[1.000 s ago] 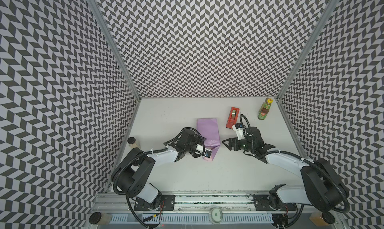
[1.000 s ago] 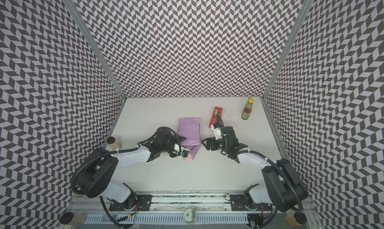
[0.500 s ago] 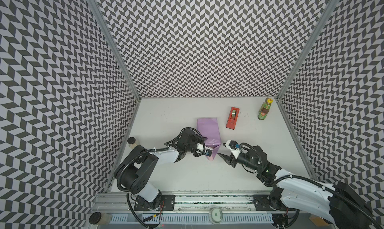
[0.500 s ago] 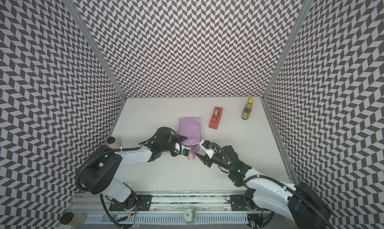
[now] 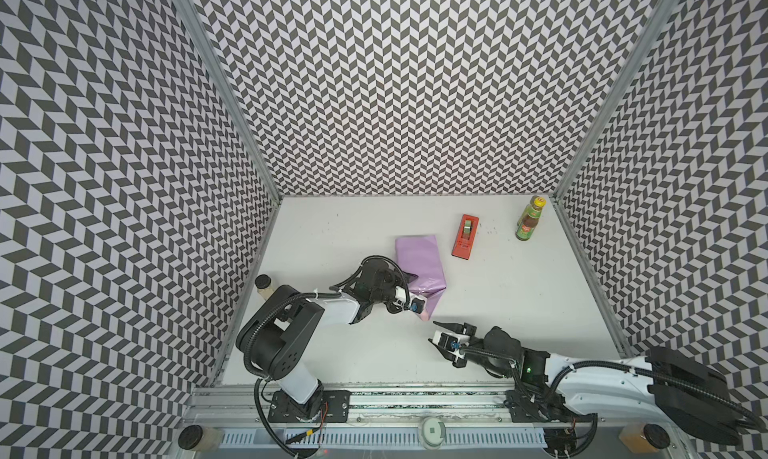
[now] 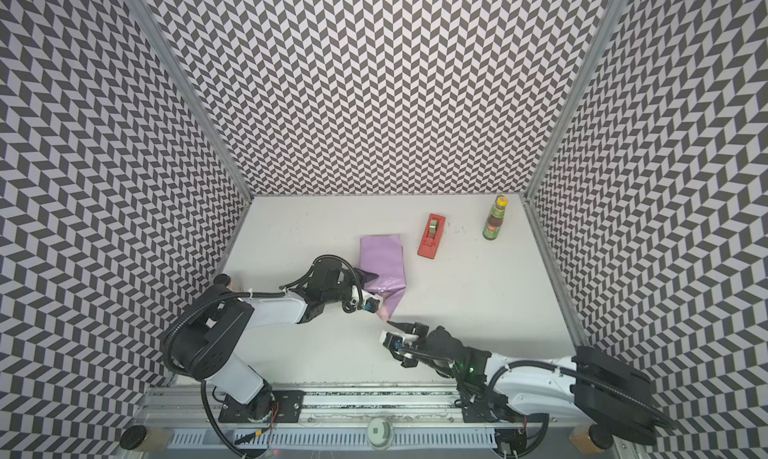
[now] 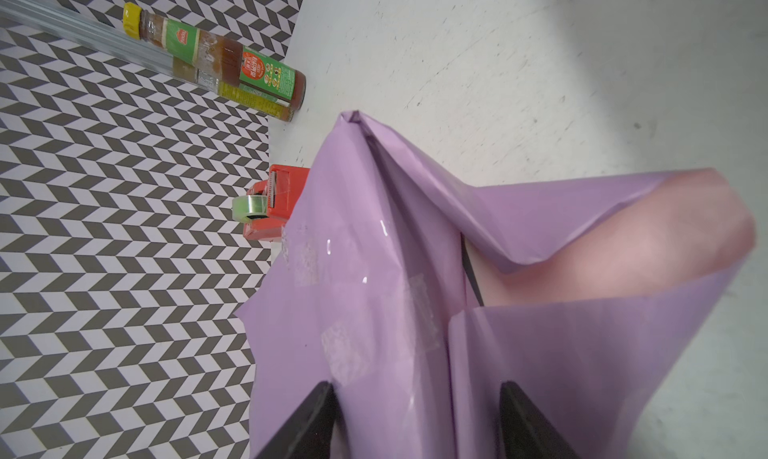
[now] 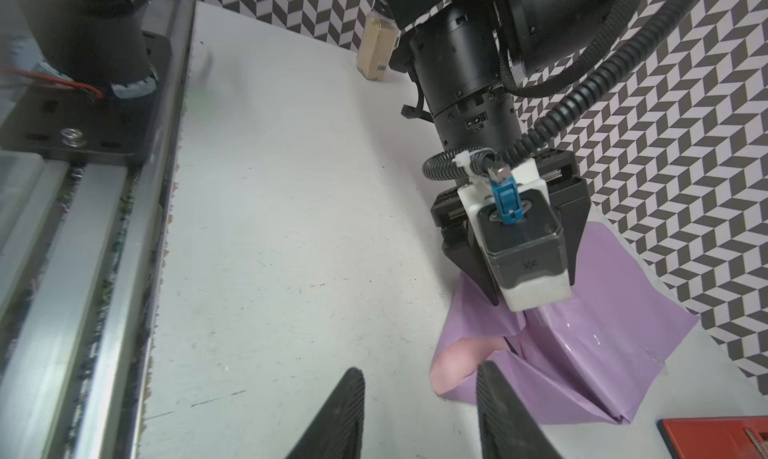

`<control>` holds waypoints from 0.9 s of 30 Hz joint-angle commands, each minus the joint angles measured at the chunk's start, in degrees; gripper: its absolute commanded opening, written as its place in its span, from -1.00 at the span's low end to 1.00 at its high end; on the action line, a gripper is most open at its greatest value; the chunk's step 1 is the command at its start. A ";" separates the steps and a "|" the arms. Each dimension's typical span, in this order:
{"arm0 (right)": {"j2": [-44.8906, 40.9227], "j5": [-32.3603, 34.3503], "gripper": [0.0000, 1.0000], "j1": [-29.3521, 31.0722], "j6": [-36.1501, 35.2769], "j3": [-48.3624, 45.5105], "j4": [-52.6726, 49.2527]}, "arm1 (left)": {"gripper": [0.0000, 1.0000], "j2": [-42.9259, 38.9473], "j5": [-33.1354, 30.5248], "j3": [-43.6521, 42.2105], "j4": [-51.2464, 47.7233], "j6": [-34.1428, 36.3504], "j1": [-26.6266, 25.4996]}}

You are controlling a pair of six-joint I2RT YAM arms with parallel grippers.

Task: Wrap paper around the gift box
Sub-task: 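Grasp the open lilac paper flap with the left gripper while the right approaches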

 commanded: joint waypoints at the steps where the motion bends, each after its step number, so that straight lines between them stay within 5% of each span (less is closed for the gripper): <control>1: 3.91 5.62 -0.15 0.76 -10.42 3.99 -2.62 | 0.27 2.53 0.81 -2.28 -9.26 0.48 0.42; 7: 12.85 15.14 -0.22 0.64 -16.02 4.66 -0.26 | 0.27 1.85 1.94 -2.39 -8.95 0.84 2.11; 14: 23.47 16.77 -0.27 -3.73 -21.17 4.67 9.33 | 0.28 2.29 2.33 -2.19 -8.79 1.22 2.40; 27: 36.70 9.64 -0.44 -9.30 -26.65 9.62 13.28 | 0.27 1.98 2.30 -1.69 -9.05 1.13 2.45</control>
